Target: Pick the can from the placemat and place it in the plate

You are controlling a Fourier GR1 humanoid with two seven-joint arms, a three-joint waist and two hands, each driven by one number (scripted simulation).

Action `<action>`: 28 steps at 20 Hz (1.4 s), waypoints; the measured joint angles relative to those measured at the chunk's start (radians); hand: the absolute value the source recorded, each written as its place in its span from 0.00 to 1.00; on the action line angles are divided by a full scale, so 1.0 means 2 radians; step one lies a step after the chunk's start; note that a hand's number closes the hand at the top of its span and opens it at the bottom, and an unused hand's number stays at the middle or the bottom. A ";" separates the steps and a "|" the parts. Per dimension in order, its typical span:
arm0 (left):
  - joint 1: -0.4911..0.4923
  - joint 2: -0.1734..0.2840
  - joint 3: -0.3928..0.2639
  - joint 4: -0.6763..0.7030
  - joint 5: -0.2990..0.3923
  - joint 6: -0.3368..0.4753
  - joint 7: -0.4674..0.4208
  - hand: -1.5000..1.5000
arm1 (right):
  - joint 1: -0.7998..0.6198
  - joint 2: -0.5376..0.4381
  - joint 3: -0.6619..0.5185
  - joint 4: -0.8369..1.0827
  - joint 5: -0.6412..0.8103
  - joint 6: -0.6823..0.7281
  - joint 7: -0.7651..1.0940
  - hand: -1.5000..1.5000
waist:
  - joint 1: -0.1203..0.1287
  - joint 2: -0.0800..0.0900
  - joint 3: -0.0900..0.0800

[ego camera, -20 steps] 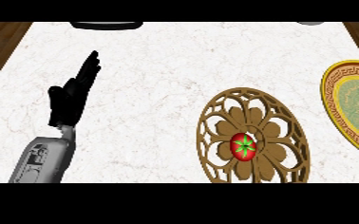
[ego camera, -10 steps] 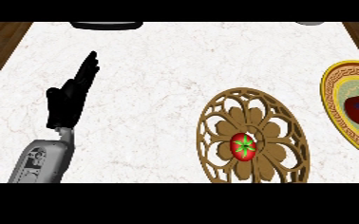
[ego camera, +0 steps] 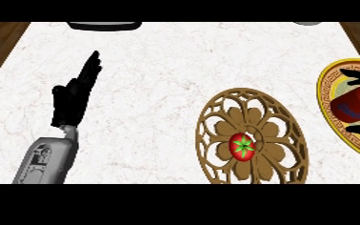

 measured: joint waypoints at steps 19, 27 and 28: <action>-0.007 -0.006 0.003 0.008 -0.003 -0.004 -0.006 0.50 | -0.008 -0.148 -0.168 0.135 -0.176 0.138 0.070 0.00 | 0.004 0.006 0.006; -0.001 -0.004 0.008 0.004 0.001 -0.009 -0.013 0.50 | 0.026 -0.180 -0.175 0.133 -0.186 0.157 0.075 0.00 | 0.003 0.008 0.008; -0.002 -0.004 0.008 0.005 0.001 -0.009 -0.012 0.50 | 0.029 -0.181 -0.176 0.131 -0.187 0.157 0.074 0.00 | 0.003 0.008 0.009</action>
